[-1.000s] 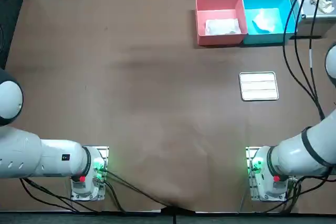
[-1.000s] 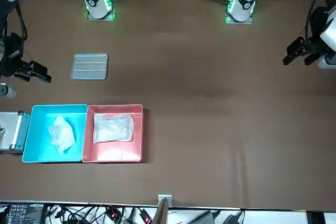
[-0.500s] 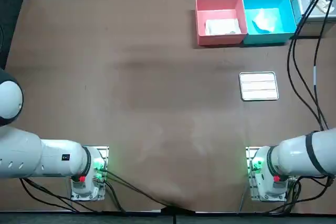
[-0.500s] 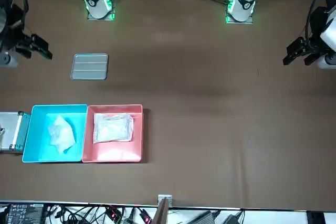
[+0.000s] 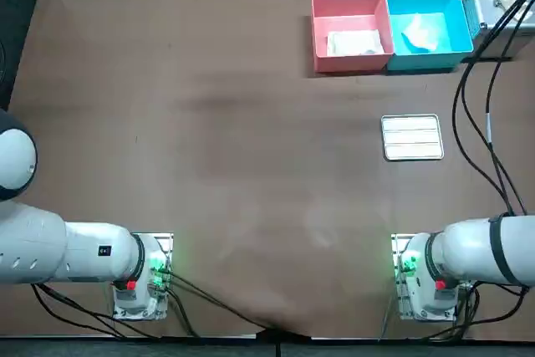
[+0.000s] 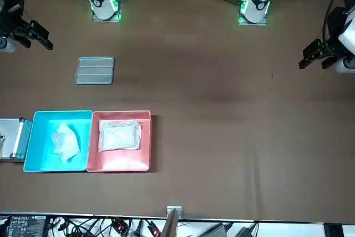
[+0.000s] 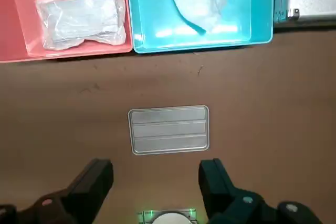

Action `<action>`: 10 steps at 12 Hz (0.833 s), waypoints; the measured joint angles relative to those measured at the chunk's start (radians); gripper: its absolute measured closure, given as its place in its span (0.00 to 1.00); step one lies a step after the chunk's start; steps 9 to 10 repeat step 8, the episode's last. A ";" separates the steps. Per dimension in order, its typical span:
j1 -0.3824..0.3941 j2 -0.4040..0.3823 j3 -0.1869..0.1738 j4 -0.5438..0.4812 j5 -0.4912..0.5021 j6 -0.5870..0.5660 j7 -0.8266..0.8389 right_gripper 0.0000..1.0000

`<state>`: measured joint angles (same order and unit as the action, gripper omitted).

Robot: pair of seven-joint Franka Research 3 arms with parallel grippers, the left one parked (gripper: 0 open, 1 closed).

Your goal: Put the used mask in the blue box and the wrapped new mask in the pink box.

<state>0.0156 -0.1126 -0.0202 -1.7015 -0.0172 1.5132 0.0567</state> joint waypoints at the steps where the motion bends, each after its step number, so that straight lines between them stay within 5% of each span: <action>1: 0.000 -0.003 -0.001 -0.005 0.000 0.000 0.000 0.00; 10: 0.004 0.000 0.003 -0.006 0.000 0.011 0.001 0.00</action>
